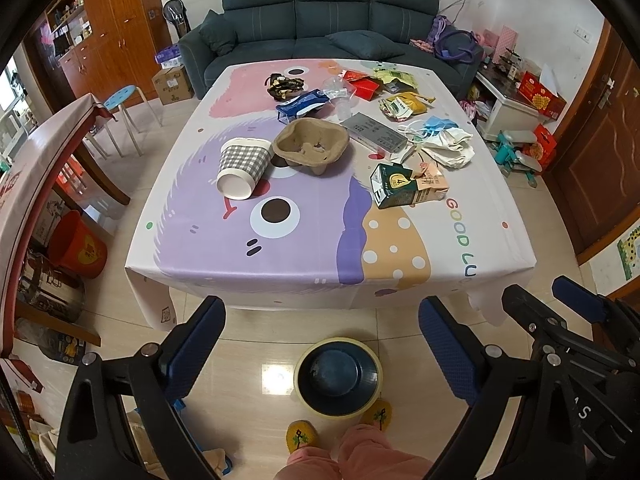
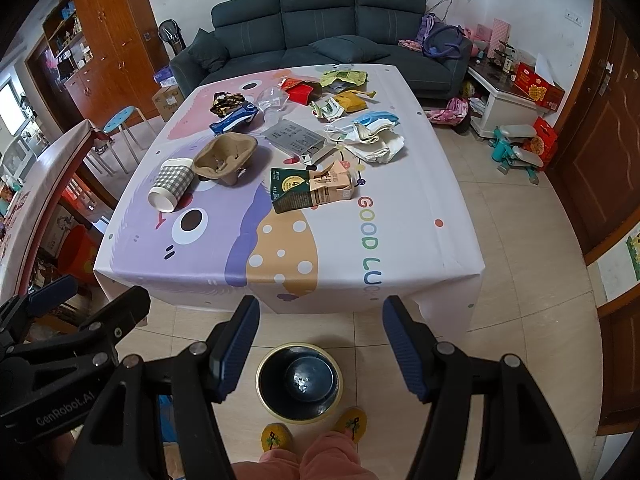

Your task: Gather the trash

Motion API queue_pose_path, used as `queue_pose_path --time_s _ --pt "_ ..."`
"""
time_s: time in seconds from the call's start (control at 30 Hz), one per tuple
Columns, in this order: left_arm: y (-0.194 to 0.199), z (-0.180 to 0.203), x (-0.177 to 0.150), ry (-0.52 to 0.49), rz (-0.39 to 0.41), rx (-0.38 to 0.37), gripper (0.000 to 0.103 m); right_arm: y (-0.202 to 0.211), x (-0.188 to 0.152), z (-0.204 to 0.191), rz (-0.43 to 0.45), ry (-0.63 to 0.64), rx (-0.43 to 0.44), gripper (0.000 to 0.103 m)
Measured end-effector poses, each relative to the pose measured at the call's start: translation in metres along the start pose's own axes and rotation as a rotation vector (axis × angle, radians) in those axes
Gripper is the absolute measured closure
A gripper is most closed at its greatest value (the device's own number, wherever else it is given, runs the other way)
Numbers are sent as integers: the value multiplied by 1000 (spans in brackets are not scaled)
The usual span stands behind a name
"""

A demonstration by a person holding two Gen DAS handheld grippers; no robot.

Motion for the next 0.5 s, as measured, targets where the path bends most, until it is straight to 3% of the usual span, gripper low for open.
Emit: queue_pose_path --time_s 0.5 --pt "4 13 -4 22 -1 22 7 0 5 7 6 -1 14 38"
Point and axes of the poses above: each gripper's, at about its wrist camera, not at the fingertips, and y roughly against the way its jaws point, z to its right, x to its top, the point moved 8 cm from there along -y, roughly the way its jaws point, and after that the axes turned 2 degrees about y, right-handed, at the moved point
